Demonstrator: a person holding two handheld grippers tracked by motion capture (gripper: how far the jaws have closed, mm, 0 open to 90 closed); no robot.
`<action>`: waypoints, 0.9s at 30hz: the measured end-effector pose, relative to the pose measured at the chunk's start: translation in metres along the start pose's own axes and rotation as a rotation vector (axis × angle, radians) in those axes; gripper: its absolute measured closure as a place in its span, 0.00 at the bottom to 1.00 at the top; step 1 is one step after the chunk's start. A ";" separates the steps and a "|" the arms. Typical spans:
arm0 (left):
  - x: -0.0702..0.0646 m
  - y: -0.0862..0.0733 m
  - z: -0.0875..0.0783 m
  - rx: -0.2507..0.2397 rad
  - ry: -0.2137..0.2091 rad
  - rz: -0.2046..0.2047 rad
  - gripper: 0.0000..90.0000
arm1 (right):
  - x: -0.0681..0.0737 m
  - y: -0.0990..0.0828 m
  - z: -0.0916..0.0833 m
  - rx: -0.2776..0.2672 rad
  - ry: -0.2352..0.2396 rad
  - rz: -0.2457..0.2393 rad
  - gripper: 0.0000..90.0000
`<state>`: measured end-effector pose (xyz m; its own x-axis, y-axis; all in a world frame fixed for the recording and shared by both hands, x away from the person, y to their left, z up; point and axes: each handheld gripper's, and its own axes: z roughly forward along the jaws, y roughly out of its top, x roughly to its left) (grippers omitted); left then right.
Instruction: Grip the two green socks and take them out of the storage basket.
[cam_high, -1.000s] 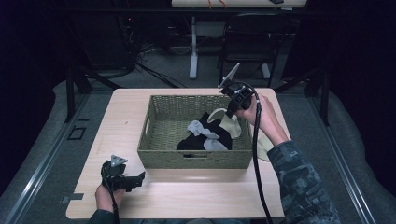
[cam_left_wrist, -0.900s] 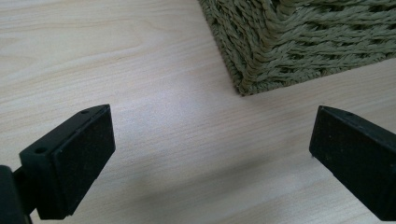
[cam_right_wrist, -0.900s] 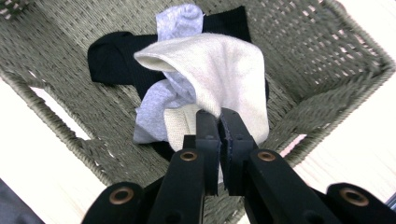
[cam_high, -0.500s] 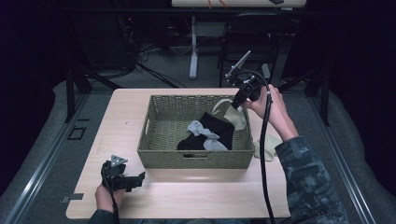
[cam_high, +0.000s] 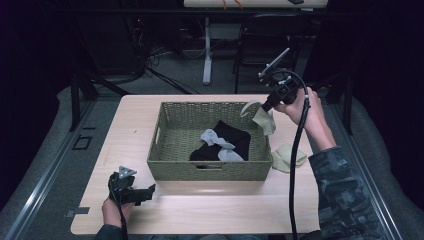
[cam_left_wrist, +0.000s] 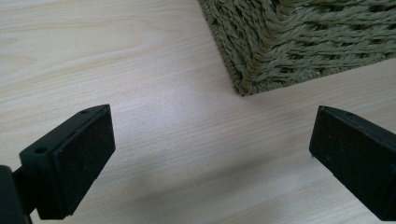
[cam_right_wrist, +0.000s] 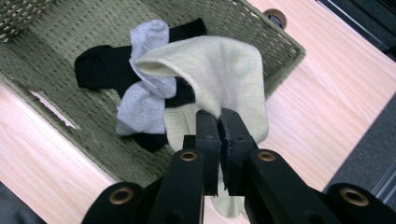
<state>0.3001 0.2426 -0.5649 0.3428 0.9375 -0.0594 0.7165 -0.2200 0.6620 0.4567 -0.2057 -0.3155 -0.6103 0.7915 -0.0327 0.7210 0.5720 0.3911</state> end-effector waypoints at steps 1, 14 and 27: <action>0.000 0.000 0.000 0.000 0.000 0.000 0.00 | -0.002 -0.002 -0.001 -0.003 -0.001 0.010 0.97; 0.000 0.000 0.000 0.000 0.001 0.000 0.00 | -0.036 -0.035 -0.013 -0.014 -0.029 0.106 0.97; 0.001 0.000 0.000 0.000 0.003 -0.002 0.00 | -0.064 -0.067 0.014 0.048 -0.061 0.188 0.97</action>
<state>0.3002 0.2431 -0.5650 0.3395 0.9388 -0.0589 0.7174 -0.2179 0.6617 0.4519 -0.2919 -0.3525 -0.4433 0.8962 -0.0190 0.8361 0.4210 0.3516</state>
